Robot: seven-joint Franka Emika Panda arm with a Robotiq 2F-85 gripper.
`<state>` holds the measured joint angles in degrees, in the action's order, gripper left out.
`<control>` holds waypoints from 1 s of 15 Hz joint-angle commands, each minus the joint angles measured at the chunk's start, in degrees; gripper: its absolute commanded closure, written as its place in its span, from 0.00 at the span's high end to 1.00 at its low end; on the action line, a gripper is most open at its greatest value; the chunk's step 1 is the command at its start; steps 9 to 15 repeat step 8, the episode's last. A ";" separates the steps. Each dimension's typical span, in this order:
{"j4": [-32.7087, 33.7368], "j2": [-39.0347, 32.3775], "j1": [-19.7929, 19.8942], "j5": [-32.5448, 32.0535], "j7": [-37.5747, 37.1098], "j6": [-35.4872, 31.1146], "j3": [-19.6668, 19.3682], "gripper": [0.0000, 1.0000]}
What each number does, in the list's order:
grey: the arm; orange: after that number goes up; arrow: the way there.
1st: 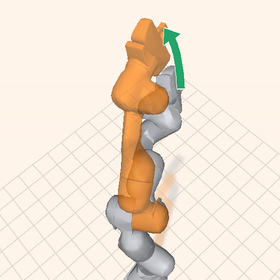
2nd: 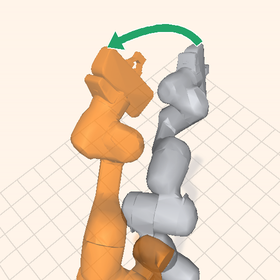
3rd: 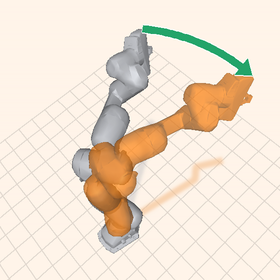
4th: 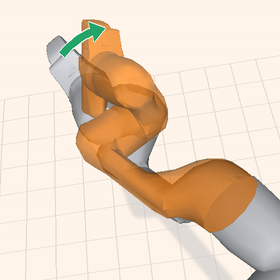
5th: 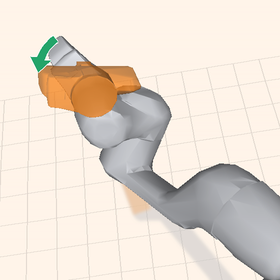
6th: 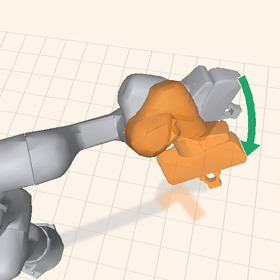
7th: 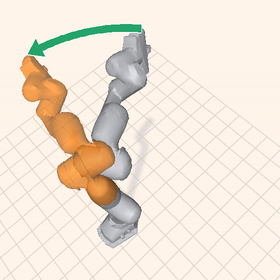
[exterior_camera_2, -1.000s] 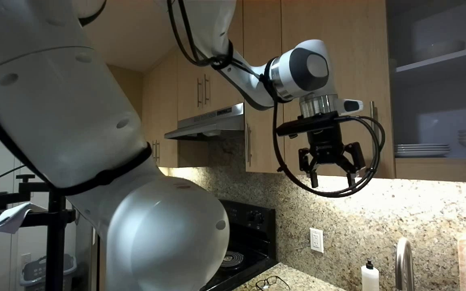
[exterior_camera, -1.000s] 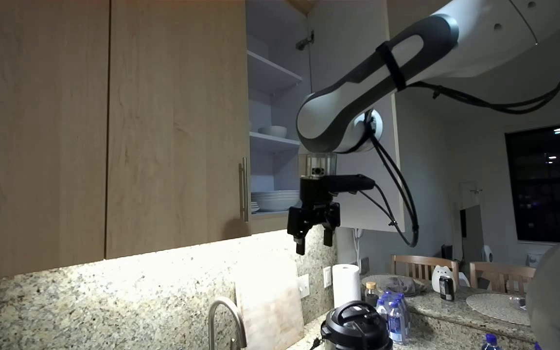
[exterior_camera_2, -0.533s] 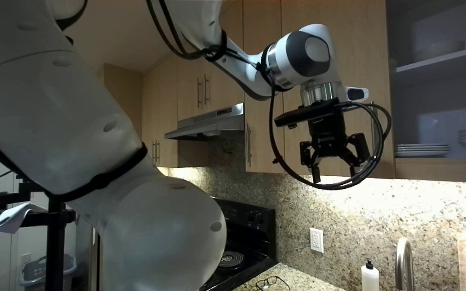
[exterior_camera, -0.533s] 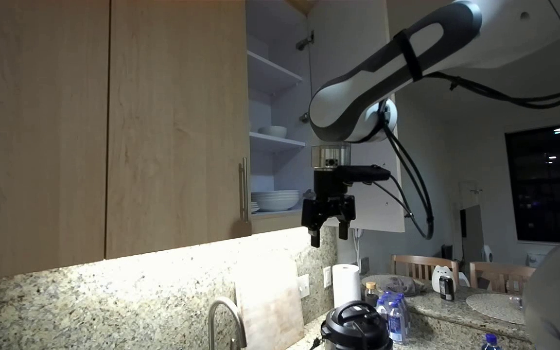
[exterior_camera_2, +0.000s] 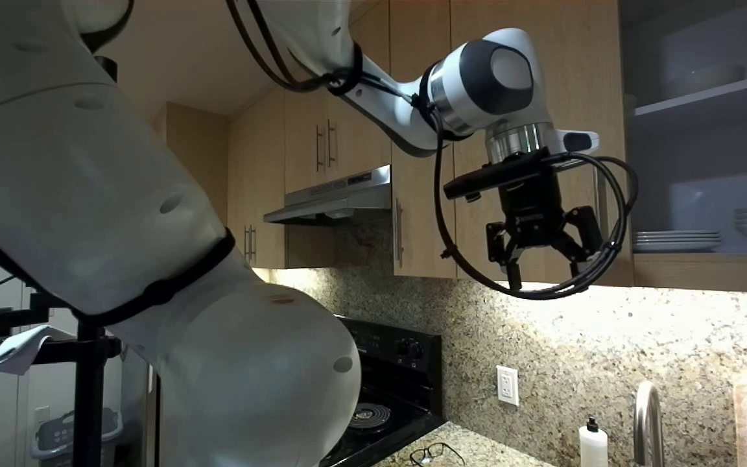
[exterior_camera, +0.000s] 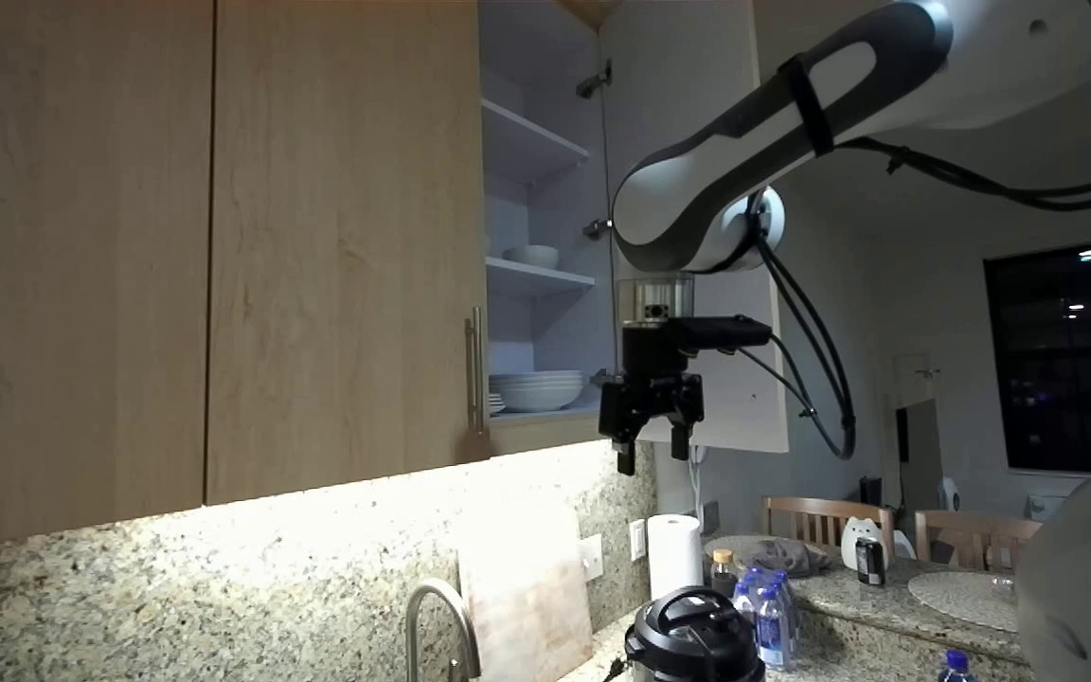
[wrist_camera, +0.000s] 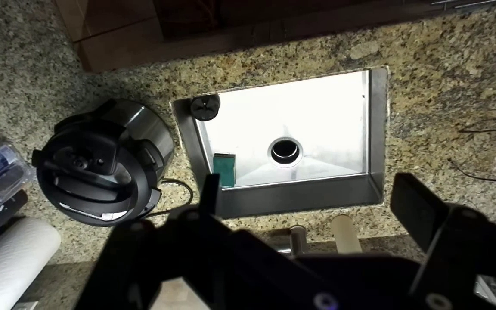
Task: Open the right cabinet door
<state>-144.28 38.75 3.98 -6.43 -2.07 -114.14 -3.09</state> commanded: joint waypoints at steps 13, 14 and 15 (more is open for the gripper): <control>0.15 -0.04 0.62 -0.55 0.17 0.16 0.25 1.00; 0.15 -0.04 0.62 -0.55 0.17 0.16 0.25 1.00; 0.15 -0.04 0.62 -0.55 0.17 0.16 0.25 1.00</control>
